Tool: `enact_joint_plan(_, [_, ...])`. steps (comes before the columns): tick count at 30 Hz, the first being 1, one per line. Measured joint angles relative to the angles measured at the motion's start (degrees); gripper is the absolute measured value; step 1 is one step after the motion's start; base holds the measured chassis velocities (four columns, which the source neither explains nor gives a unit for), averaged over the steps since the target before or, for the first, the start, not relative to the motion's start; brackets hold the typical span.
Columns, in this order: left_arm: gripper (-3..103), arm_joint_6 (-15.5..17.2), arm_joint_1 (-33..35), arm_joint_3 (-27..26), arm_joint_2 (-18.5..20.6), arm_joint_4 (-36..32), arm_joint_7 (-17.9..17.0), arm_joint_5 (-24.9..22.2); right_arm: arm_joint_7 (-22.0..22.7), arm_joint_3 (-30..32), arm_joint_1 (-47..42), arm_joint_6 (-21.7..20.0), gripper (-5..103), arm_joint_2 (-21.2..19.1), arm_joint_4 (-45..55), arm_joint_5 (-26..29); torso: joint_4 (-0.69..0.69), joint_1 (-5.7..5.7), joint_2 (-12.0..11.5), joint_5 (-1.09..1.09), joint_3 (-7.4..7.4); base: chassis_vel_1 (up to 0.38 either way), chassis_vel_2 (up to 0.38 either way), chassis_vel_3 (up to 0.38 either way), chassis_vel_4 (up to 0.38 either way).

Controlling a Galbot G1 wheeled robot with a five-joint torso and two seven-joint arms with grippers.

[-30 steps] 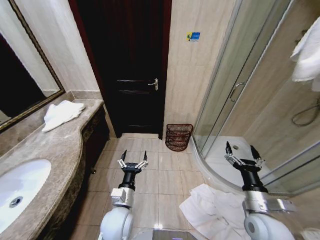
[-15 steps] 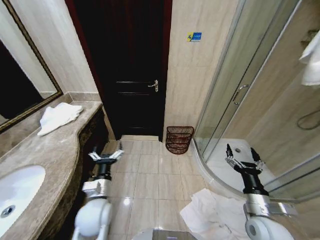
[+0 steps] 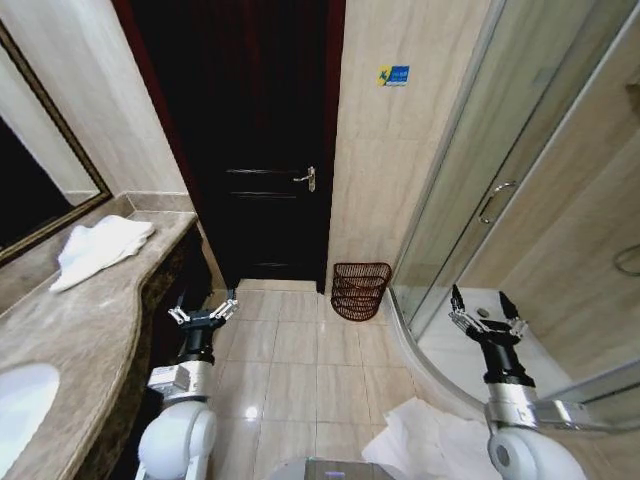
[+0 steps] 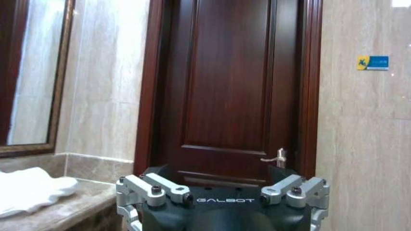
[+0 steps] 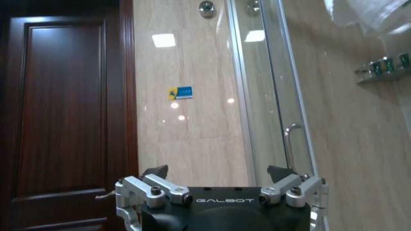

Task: Discard the used towel into the hamper.

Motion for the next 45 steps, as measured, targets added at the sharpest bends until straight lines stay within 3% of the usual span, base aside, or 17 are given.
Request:
enact_joint_plan(13, [100, 0.13, 0.13, 0.23, -0.22, -0.1, 0.11, 0.01, 0.07, -1.03, 1.51, 0.25, 100, 0.37, -0.46, -0.92, 0.02, 0.02, -0.01, 0.04, 0.01, -0.229, 0.234, 0.227, -0.224])
enact_joint_plan(18, [100, -0.22, 0.15, 0.19, -0.22, -0.24, -0.51, -0.83, 1.09, -1.83, 2.36, 3.85, 100, 0.91, -1.58, -4.16, 0.0, 0.11, -0.04, 0.01, 0.04, -0.169, 0.19, 0.184, -0.206])
enact_joint_plan(22, [100, -0.6, 0.03, -0.06, -0.22, -0.27, -0.98, -1.31, 0.42, -1.94, 2.12, 4.37, 100, 1.01, -1.63, -4.23, 0.05, 0.05, -0.03, 0.0, 0.02, -0.082, 0.102, -0.016, -0.036])
enact_joint_plan(27, [100, -0.32, 0.11, -0.1, -0.21, -0.52, -1.93, -1.85, -0.05, -1.93, 1.91, 5.26, 100, 1.1, -2.37, -4.27, -0.01, -0.04, 0.01, 0.01, -0.01, 0.017, -0.053, -0.009, 0.032])
enact_joint_plan(32, [100, -0.05, 0.16, -0.11, -0.21, -0.53, -2.5, -1.91, -1.33, -1.87, 2.03, 6.74, 100, 1.16, -3.69, -3.77, 0.01, -0.04, 0.01, 0.01, -0.01, 0.028, -0.032, -0.021, 0.026])
enact_joint_plan(45, [100, 0.59, 0.06, -0.54, -0.2, -1.08, -3.51, -2.0, 2.46, -2.2, 5.48, 5.87, 100, 0.26, -4.94, -4.58, 0.01, 0.03, 0.0, 0.01, 0.01, 0.029, 0.053, 0.043, 0.033])
